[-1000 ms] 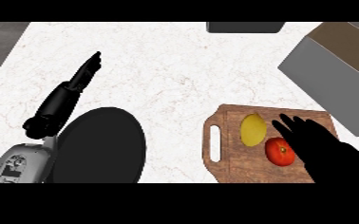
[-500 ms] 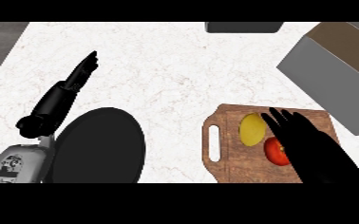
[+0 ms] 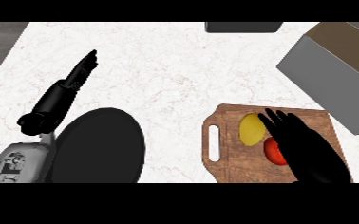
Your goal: Pick the tomato from the cutting board and place it in the cardboard box
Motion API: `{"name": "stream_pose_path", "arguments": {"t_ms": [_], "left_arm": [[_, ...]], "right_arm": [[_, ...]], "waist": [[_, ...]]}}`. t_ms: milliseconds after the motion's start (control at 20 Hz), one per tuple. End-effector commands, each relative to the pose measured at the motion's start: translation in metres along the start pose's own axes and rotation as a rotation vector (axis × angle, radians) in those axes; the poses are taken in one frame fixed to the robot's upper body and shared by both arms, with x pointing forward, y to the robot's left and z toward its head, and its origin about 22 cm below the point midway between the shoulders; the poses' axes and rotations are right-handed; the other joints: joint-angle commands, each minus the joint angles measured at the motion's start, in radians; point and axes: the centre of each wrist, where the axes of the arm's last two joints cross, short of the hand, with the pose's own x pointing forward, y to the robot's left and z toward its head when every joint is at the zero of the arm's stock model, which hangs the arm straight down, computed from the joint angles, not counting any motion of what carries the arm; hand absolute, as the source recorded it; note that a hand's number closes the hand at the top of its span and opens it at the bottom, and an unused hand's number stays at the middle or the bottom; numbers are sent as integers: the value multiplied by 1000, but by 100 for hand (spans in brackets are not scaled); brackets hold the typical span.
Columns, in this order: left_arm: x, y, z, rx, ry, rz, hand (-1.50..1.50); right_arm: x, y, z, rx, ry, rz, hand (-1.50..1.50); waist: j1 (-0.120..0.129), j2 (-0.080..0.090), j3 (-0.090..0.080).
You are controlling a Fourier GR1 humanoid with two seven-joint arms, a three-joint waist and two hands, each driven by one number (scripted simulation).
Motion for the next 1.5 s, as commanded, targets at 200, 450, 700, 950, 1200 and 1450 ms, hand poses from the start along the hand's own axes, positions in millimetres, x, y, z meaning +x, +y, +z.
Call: {"name": "stream_pose_path", "arguments": {"t_ms": [200,450,700,950,1200,1450], "left_arm": [[14,-19,1,-6,25,7,0],[8,-3,8,-15,13,6,0],[-8,-28,8,11,14,0,0],[22,-4,-4,5,-11,6,0],[-3,-19,-6,5,2,-2,0],[-9,3,7,3,11,-7,0]], "right_arm": [[-19,12,-14,27,22,-8,-150],[-3,19,-18,7,74,21,-150],[-19,58,-26,55,54,14,-150],[-22,59,-44,40,-55,60,150],[-13,56,-40,-97,-137,92,150],[-23,58,-37,-161,-161,107,150]], "waist": [[1,-1,0],[1,-1,0],[-1,0,0],[4,0,0],[-2,1,0],[-1,0,0]]}}
